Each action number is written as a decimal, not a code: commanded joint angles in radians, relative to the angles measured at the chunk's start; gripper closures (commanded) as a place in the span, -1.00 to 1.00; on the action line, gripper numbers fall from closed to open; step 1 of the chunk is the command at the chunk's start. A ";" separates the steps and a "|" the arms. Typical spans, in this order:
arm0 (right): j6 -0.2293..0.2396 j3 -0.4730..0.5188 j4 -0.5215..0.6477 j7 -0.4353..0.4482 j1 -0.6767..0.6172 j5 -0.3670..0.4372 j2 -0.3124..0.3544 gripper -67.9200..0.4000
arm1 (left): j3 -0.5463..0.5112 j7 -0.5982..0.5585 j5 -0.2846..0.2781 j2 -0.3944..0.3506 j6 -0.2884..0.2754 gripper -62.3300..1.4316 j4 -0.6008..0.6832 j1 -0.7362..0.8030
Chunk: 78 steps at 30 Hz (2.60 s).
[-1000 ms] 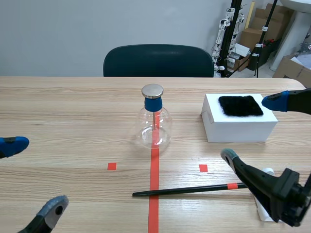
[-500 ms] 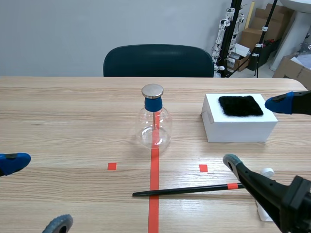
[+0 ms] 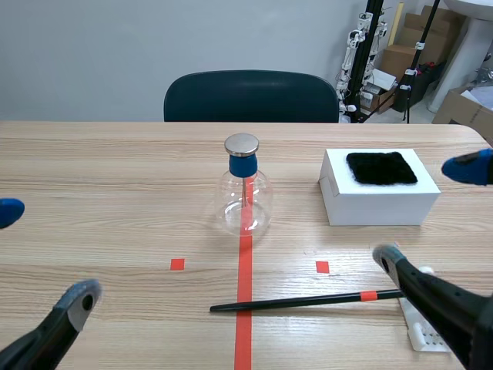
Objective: Do the electroscope experiment. return to the home posture
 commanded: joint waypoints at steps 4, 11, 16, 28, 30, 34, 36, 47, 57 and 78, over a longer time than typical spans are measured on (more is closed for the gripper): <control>-0.001 0.033 0.020 0.024 -0.079 0.018 0.007 -0.98 | -0.032 0.020 -0.013 -0.018 -0.006 -1.00 0.004 -0.057; 0.000 0.051 0.020 0.075 -0.124 0.018 0.005 -0.98 | -0.048 0.016 -0.016 -0.023 -0.055 -1.00 0.004 -0.092; 0.000 0.051 0.020 0.086 -0.123 0.017 0.005 -0.98 | -0.048 0.016 -0.015 -0.023 -0.055 -1.00 0.004 -0.092; 0.000 0.051 0.020 0.086 -0.123 0.017 0.005 -0.98 | -0.048 0.016 -0.015 -0.023 -0.055 -1.00 0.004 -0.091; 0.000 0.051 0.020 0.086 -0.123 0.017 0.005 -0.98 | -0.048 0.016 -0.015 -0.023 -0.055 -1.00 0.004 -0.091; 0.000 0.051 0.020 0.086 -0.123 0.017 0.005 -0.98 | -0.048 0.016 -0.015 -0.023 -0.055 -1.00 0.004 -0.091; 0.000 0.051 0.020 0.086 -0.123 0.017 0.005 -0.98 | -0.048 0.016 -0.015 -0.023 -0.055 -1.00 0.004 -0.091; 0.000 0.051 0.020 0.086 -0.123 0.010 0.005 -0.98 | -0.047 0.016 -0.015 -0.023 -0.055 -1.00 0.003 -0.091; -0.001 0.051 0.020 0.086 -0.123 0.010 0.005 -0.98 | -0.047 0.039 -0.015 -0.023 -0.055 -1.00 0.003 -0.091; -0.001 0.051 0.020 0.086 -0.123 0.010 0.005 -0.98 | -0.047 0.039 -0.015 -0.023 -0.055 -1.00 0.003 -0.091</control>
